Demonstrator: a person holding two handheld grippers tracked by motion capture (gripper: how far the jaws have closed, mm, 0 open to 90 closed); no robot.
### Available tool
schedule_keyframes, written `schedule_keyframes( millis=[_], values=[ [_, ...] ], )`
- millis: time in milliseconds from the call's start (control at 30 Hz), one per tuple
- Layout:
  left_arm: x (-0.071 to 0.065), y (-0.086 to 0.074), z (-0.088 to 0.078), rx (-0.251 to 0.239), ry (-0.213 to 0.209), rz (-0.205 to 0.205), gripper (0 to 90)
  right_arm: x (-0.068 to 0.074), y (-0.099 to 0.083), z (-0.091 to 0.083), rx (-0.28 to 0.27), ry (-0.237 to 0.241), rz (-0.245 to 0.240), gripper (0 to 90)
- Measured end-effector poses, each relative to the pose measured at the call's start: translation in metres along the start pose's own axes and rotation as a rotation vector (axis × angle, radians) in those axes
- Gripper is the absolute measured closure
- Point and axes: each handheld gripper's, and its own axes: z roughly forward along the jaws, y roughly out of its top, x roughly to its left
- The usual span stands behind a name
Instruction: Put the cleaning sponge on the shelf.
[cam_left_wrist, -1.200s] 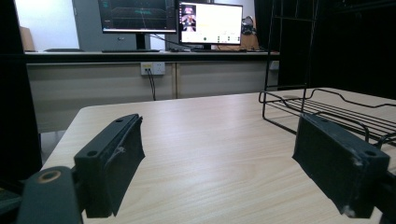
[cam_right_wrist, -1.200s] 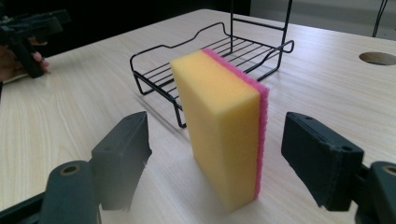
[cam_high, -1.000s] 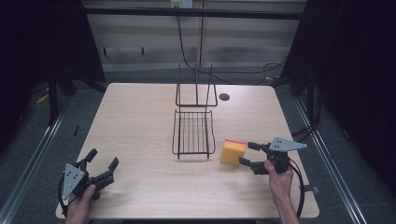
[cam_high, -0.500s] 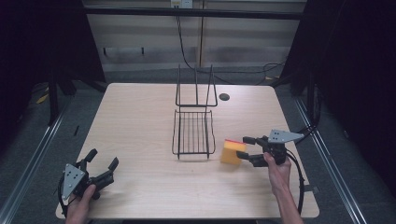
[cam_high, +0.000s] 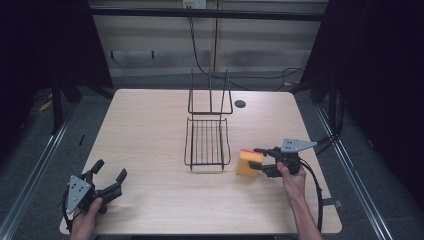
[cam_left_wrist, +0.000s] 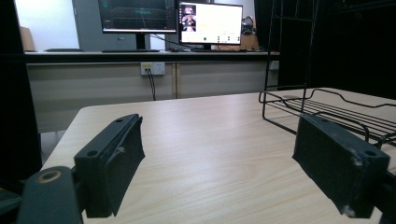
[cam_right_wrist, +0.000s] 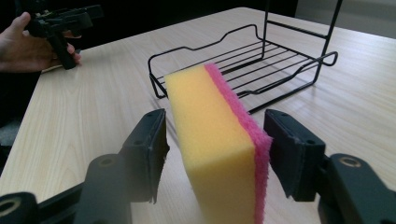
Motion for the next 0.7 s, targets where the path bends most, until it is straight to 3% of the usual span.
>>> schedule_keyframes(
  millis=[367, 700],
  values=[
    [0.0, 0.0, 0.0, 0.0, 0.0, 0.0, 15.6, -0.0009, -0.0019, 0.0064, 0.0, 0.014, -0.009, 54.6],
    [0.0, 0.0, 0.0, 0.0, 0.0, -0.001, 15.6, -0.0006, 0.0002, 0.0035, -0.01, 0.012, -0.029, 58.7]
  ],
)
